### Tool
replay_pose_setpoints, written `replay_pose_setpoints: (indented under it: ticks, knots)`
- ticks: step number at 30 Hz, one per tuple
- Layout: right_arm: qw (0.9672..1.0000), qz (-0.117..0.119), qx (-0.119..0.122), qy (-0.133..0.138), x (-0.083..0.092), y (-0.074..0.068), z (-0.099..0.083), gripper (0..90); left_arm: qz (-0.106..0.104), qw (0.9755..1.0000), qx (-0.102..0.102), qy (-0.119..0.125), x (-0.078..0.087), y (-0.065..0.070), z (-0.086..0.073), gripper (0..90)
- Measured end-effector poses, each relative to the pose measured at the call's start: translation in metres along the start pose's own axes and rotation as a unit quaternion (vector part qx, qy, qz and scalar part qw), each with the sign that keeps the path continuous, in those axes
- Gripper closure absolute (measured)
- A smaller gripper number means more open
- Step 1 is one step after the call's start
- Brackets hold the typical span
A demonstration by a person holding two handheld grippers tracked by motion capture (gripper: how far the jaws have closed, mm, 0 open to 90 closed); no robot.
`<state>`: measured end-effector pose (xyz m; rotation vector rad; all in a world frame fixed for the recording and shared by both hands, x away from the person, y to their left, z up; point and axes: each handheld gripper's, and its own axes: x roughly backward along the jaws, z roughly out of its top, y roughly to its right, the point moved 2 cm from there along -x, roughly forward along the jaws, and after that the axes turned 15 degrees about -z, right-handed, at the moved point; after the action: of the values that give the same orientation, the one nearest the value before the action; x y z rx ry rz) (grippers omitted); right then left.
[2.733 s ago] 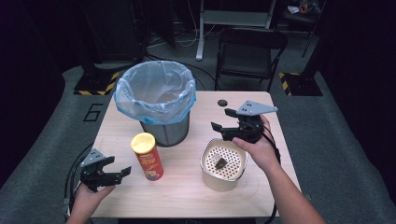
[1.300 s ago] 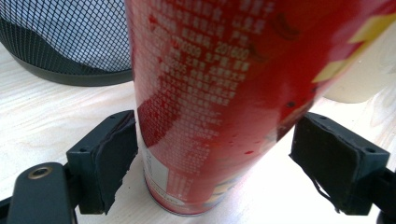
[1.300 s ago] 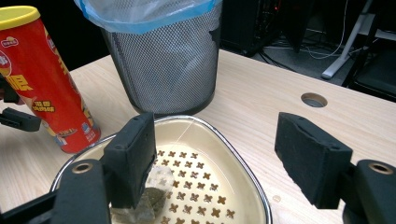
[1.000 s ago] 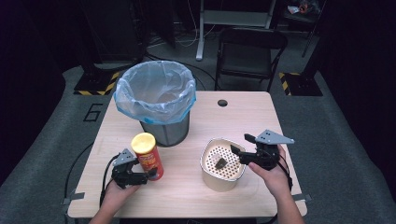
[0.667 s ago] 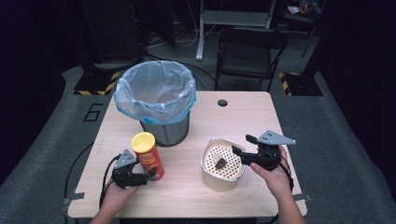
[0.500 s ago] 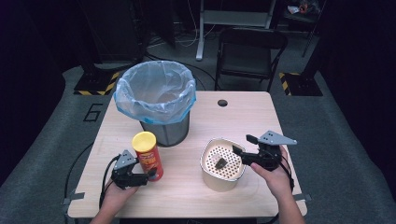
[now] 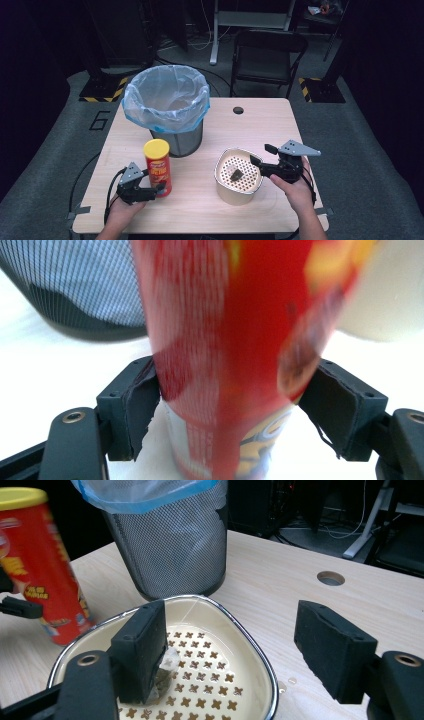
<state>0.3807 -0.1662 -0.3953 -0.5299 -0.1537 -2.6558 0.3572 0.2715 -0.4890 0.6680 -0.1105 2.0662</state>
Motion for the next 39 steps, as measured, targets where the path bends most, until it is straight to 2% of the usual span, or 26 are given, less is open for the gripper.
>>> replay_pose_setpoints:
  ticks: [1,3,11,12,14,16,22,29,32,39]
  knots:
    - [1.0000,0.000,0.000,0.000,0.000,0.000,0.000,28.7,0.004,1.0000,-0.002,-0.009,0.000,0.001,-0.003,24.6]
    - [1.0000,0.000,0.005,0.002,0.001,-0.001,0.001,28.7,0.002,0.9999,-0.006,-0.011,0.001,0.002,-0.005,24.5]
    - [1.0000,-0.002,-0.001,0.001,0.000,-0.001,0.001,28.7,-0.002,1.0000,-0.005,-0.006,0.002,0.000,-0.006,24.2]
    - [1.0000,-0.001,0.001,0.001,0.000,0.000,0.000,28.7,-0.001,1.0000,0.008,0.002,0.000,0.001,-0.006,24.1]
    - [1.0000,-0.003,-0.002,0.000,-0.001,0.000,-0.001,28.7,-0.011,0.9998,0.017,0.006,-0.001,0.000,-0.005,23.6]
    - [1.0000,-0.003,-0.004,0.000,-0.001,0.001,-0.001,28.7,-0.011,0.9999,0.007,-0.003,-0.003,-0.002,-0.004,22.2]
    - [1.0000,-0.004,-0.005,0.001,-0.002,0.002,-0.002,28.7,-0.002,0.9999,0.011,0.010,-0.011,-0.004,0.000,18.0]
    - [1.0000,-0.005,-0.003,0.000,-0.002,0.001,-0.003,28.7,0.001,1.0000,0.001,0.004,-0.012,-0.006,0.001,22.0]
    - [1.0000,-0.005,-0.005,0.000,-0.002,0.001,-0.003,28.7,0.009,0.9999,-0.009,0.005,-0.010,-0.003,0.002,23.3]
    - [1.0000,-0.007,-0.004,0.002,-0.001,0.002,-0.003,28.7,0.010,0.9998,-0.016,0.008,-0.005,0.000,0.008,24.1]
